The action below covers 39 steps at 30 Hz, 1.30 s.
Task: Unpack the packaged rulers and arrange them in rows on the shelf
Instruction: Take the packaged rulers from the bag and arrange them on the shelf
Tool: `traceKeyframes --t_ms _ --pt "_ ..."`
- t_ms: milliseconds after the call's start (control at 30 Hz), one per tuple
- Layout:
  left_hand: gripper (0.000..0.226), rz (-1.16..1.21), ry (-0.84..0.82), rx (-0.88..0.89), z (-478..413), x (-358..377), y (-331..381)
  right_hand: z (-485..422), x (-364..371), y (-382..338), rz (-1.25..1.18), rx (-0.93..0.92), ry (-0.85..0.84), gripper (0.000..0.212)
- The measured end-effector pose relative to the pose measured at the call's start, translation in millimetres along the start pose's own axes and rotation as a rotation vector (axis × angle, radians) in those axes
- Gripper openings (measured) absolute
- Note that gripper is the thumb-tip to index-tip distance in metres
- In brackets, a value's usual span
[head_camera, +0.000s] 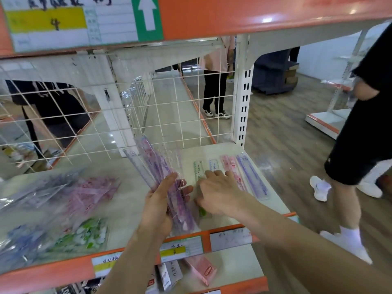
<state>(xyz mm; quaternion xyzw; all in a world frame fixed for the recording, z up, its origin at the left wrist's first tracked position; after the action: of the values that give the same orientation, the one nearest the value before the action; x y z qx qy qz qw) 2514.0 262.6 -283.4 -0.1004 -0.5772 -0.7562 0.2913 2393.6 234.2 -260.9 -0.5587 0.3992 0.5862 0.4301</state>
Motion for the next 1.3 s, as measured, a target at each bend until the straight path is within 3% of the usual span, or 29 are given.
traceKeyframes --t_ms 133,467,733,1300 --pt "0.011 -0.026 0.003 0.018 -2.3 -1.5 0.3 1.4 -0.2 12.3 0.02 0.089 -0.079 0.047" --pt "0.009 0.001 -0.014 -0.007 0.8 1.6 0.9 2.6 1.9 15.3 0.03 0.071 -0.108 0.047" --pt "0.011 -0.062 -0.036 0.032 -1.9 -0.6 1.0 12.8 -2.2 45.0 0.105 0.163 -0.061 0.028" --pt "0.009 -0.062 -0.04 0.031 -2.1 -0.7 0.8 18.7 -6.4 49.3 0.052 0.096 -0.007 0.025"
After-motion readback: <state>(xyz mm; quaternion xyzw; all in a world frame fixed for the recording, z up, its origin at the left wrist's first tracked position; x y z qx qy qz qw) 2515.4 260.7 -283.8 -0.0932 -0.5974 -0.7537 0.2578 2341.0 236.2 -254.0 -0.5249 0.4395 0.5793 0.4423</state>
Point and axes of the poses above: each hand's wrist, its own z-axis away from the middle knuckle, its own x-axis out of the palm, y = z × x, the point moved 6 cm from there along -z, towards the middle knuckle, and after that the axes turned 3 degrees about y, right-handed, at the moved point
